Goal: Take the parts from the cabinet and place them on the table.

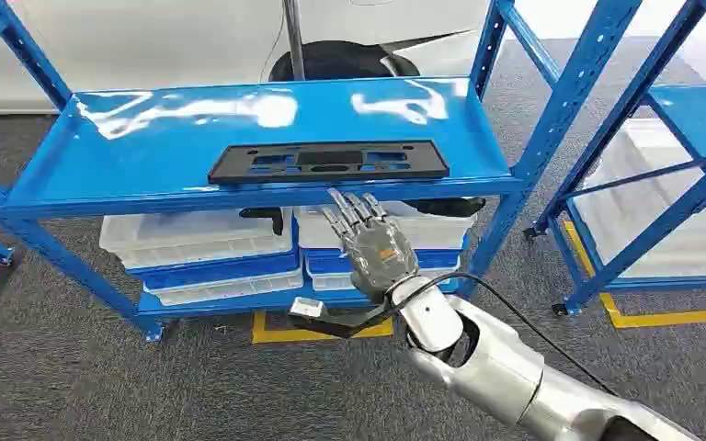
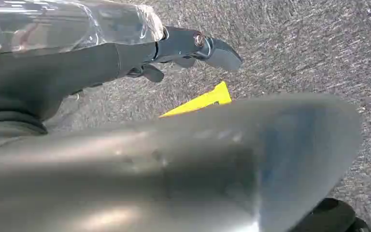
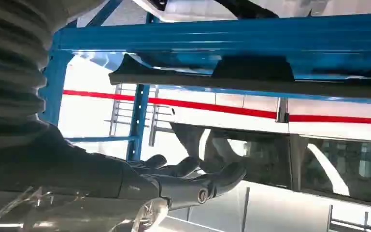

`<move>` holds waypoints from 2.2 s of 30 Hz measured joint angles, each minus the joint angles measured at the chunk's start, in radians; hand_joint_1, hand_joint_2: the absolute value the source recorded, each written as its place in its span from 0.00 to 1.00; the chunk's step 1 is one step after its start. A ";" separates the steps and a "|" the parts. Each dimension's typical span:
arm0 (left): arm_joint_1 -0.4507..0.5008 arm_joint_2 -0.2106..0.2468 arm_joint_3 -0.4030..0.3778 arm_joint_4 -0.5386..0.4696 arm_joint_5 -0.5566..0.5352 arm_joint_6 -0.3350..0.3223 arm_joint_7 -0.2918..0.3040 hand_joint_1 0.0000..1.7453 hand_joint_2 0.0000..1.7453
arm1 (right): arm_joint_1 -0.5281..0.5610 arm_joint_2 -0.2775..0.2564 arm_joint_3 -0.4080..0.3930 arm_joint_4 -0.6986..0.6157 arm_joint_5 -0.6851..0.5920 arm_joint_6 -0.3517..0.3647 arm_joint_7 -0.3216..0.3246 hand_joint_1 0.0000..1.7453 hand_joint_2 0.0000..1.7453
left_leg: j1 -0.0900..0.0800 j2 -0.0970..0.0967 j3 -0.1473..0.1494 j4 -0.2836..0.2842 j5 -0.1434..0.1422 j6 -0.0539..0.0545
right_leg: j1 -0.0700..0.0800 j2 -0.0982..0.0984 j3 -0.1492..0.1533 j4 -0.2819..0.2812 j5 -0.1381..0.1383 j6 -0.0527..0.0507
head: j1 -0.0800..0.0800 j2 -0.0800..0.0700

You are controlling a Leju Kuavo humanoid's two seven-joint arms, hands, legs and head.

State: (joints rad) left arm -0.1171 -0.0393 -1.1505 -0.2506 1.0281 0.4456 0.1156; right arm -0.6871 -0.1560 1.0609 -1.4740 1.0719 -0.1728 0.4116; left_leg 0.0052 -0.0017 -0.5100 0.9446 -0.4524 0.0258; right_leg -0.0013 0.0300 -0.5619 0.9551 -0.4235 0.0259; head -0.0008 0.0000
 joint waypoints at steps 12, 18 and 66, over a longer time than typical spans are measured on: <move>-0.001 0.000 0.000 0.002 -0.002 0.005 0.000 0.00 0.00 | 0.000 0.000 0.000 0.000 -0.014 0.006 -0.011 0.00 1.00 | -0.004 0.000 0.000 0.001 0.000 0.000 | -0.001 0.000 0.000 -0.001 0.000 0.000 | 0.000 0.000; -0.001 0.000 0.000 0.005 -0.002 0.006 0.000 0.00 0.00 | 0.000 0.003 0.002 0.000 -0.020 0.006 -0.014 0.00 1.00 | -0.007 0.000 -0.001 0.003 -0.001 0.001 | -0.005 0.000 0.000 -0.001 0.002 0.003 | 0.000 0.000; -0.015 0.002 -0.024 0.014 -0.002 0.016 -0.002 0.00 0.00 | -0.002 0.019 0.003 0.006 -0.046 0.008 -0.028 0.00 1.00 | -0.003 -0.001 0.000 0.014 -0.009 0.004 | -0.013 -0.029 -0.040 0.030 0.011 0.019 | -0.002 0.000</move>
State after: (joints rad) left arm -0.1321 -0.0374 -1.1746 -0.2361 1.0258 0.4620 0.1137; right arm -0.6893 -0.1366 1.0635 -1.4683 1.0258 -0.1652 0.3834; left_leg 0.0018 -0.0027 -0.5100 0.9590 -0.4610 0.0294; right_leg -0.0144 0.0009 -0.6019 0.9851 -0.4128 0.0454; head -0.0031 0.0000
